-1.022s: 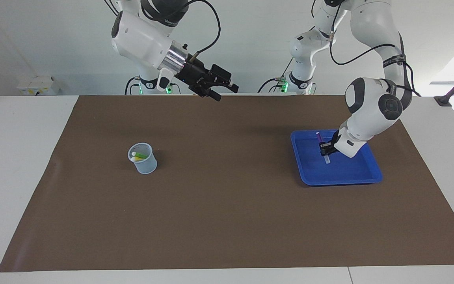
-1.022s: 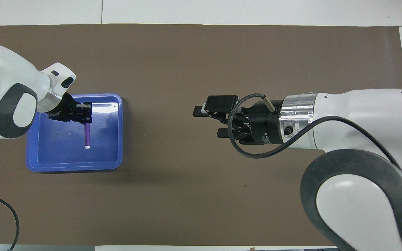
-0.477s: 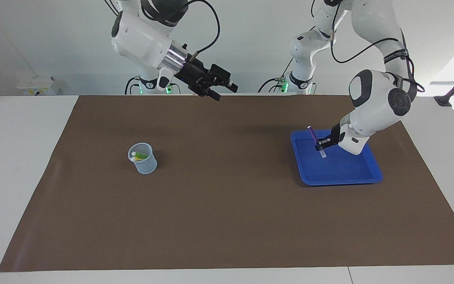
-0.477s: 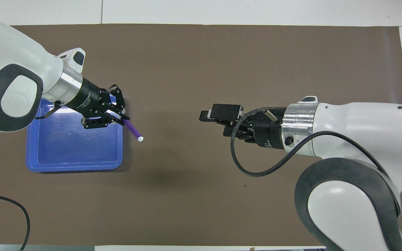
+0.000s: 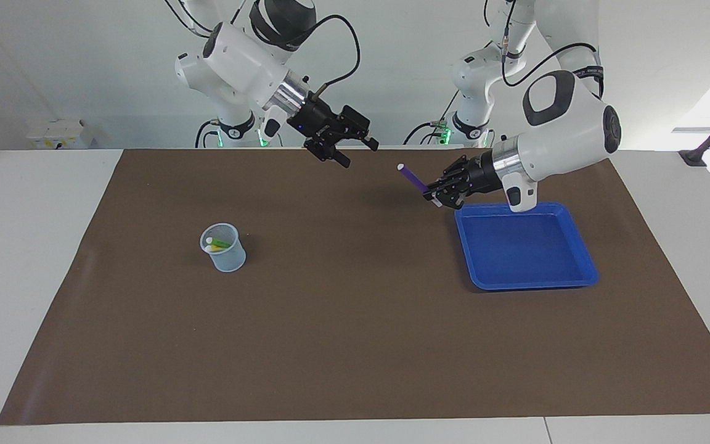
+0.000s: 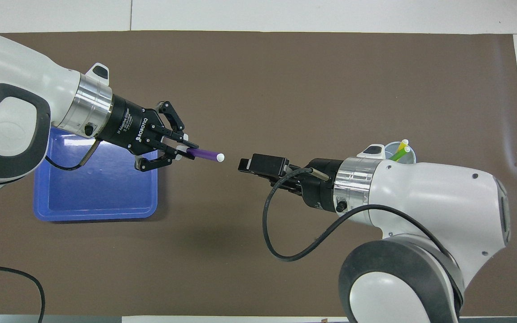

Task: Transfer and insert pens with both arms
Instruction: 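Lift the purple pen toward the right gripper and grasp its tip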

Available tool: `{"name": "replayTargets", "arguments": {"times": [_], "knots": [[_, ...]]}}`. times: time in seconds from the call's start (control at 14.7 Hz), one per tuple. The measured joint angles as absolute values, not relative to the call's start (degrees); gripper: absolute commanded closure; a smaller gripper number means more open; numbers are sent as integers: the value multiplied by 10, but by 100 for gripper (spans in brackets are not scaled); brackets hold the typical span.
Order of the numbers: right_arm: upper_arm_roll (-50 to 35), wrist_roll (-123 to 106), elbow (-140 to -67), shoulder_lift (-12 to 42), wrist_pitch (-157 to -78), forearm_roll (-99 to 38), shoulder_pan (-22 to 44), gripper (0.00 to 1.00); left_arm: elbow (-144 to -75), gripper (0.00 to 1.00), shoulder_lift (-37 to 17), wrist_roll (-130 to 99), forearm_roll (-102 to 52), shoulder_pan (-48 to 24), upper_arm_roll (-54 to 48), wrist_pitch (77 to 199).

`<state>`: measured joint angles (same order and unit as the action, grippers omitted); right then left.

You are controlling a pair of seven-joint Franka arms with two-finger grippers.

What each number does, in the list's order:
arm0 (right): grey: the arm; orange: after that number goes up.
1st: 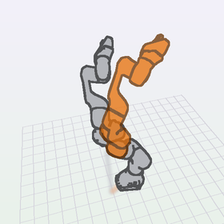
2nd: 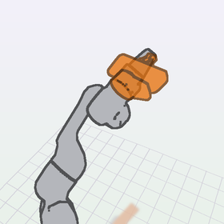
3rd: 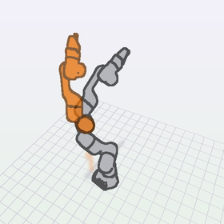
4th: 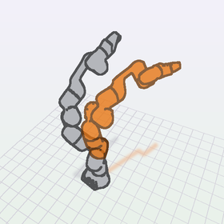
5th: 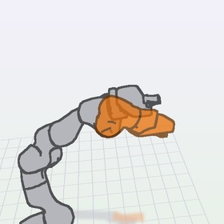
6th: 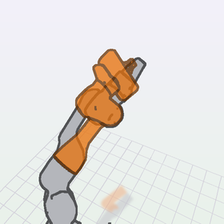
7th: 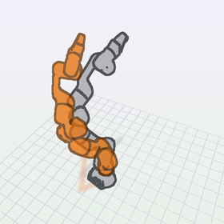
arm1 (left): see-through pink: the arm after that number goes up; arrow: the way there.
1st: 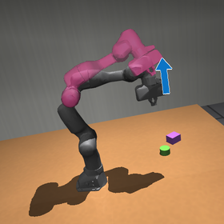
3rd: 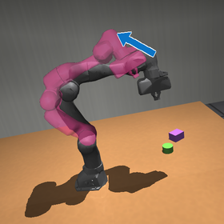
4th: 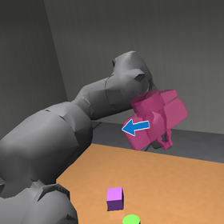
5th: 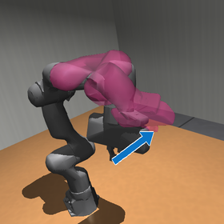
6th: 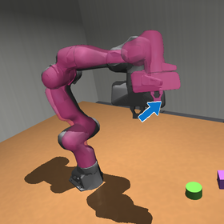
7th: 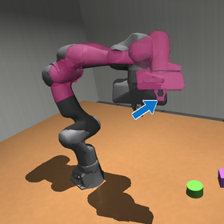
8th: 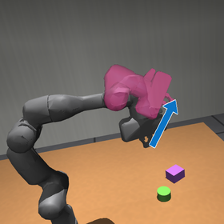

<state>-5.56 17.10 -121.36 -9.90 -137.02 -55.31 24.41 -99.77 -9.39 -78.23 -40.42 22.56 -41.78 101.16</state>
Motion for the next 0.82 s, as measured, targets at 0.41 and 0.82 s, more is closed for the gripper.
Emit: {"name": "replayTargets", "arguments": {"times": [0.41, 0.82], "knots": [[-71, 176, -1213, -100, -1403, -553, 244, 8, -1089, 100, 1, -797, -465, 184, -419, 1087], [-72, 176, -1212, -100, -1408, -553, 251, 36, -1129, 100, 43, -812, -497, 175, -419, 1125]]}}
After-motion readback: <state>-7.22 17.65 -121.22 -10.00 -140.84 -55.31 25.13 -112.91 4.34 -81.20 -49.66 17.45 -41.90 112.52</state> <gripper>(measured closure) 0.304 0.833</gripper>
